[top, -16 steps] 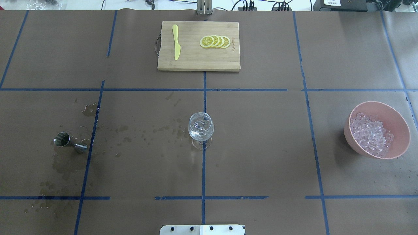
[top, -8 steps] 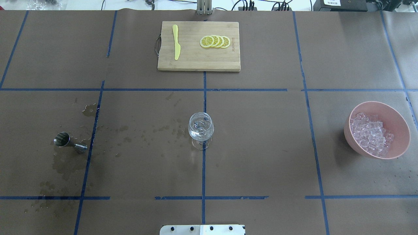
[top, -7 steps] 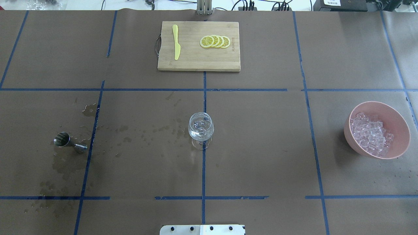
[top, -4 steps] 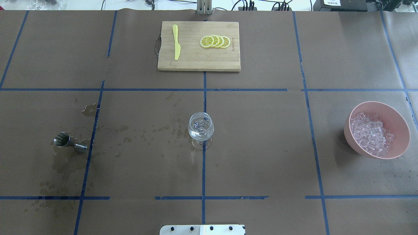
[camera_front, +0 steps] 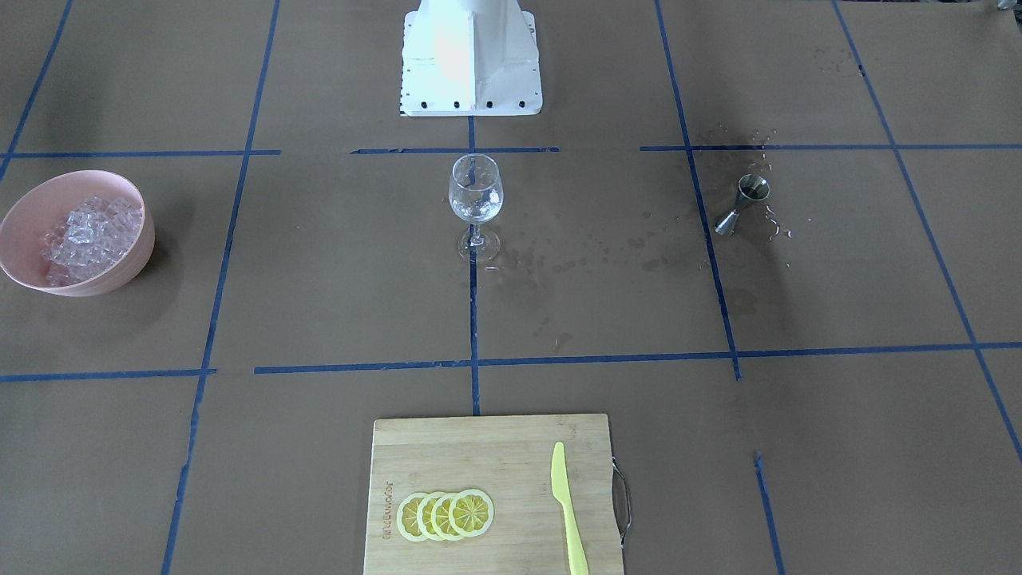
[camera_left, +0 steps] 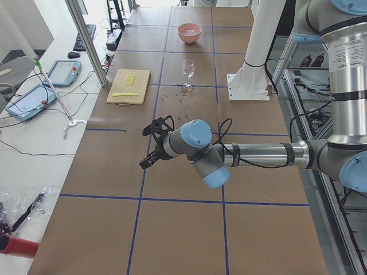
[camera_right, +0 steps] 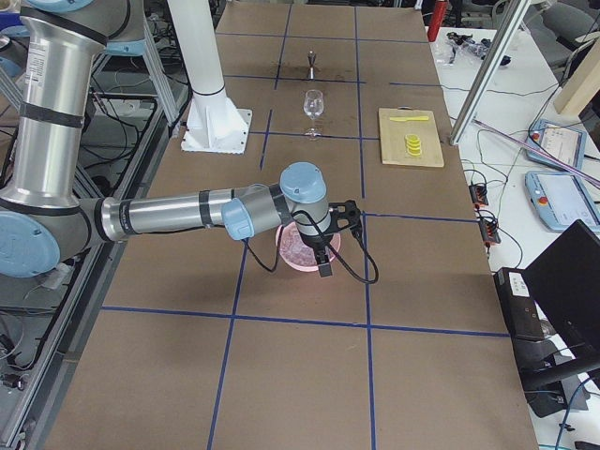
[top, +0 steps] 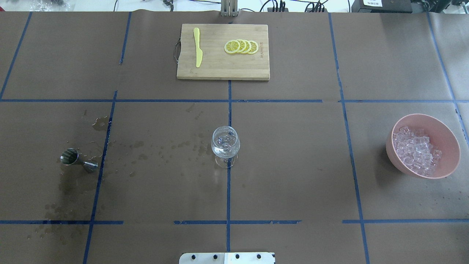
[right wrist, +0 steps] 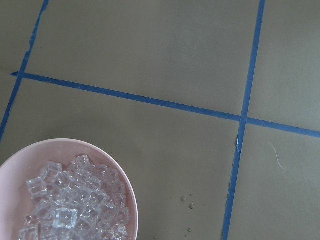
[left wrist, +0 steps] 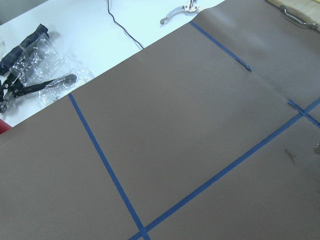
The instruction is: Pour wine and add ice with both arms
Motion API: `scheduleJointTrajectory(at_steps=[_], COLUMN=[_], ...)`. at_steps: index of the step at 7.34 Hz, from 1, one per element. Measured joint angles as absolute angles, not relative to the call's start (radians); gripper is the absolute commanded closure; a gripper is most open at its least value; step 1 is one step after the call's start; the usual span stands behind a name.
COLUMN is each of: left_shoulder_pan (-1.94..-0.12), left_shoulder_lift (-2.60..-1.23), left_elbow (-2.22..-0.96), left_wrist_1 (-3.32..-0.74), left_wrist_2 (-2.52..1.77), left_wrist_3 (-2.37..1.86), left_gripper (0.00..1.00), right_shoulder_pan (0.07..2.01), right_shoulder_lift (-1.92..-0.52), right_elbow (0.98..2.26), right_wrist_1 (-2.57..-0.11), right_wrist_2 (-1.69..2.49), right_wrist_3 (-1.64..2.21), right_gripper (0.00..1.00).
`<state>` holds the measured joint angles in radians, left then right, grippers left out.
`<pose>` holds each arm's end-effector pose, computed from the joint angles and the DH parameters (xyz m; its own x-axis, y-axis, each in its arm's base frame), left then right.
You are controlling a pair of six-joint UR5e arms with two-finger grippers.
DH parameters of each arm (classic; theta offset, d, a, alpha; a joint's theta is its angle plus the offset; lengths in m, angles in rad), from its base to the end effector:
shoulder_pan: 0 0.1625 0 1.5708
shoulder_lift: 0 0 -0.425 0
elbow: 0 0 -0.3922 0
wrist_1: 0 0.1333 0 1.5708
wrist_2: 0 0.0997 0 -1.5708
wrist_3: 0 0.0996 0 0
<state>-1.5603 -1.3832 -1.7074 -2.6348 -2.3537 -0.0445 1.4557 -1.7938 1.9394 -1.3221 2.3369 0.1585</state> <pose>-0.0586 -0.4257 0.5528 0.7021 0.5817 -0.4107 0.0257 0.5557 0.8310 0.0163 -0.4183 0.5480 0.6934 -0.1982 0.6927 -0.0035 0.9605 0.2783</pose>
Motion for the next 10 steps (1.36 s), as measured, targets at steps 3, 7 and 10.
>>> scheduleJointTrajectory(at_steps=[3, 7, 10], left_shoulder_pan=[-1.426, -1.002, -0.702], left_shoulder_lift=[-1.393, -1.386, -1.309], left_elbow=[-1.759, -1.873, -1.883], left_wrist_1=[-2.749, -2.790, -2.890], left_wrist_2=[-2.275, -1.753, -1.337], left_wrist_3=[-0.300, -0.677, -0.752], left_gripper=[0.00, 0.00, 0.00], right_shoulder_pan=[1.455, 1.454, 1.454], right_shoulder_lift=[-1.800, -1.815, -1.817], right_elbow=[1.952, 1.947, 1.947], right_wrist_1=[-1.249, -1.184, -1.181], right_wrist_2=[2.312, 2.309, 2.311], right_wrist_3=[0.191, 0.282, 0.284], right_gripper=[0.00, 0.00, 0.00])
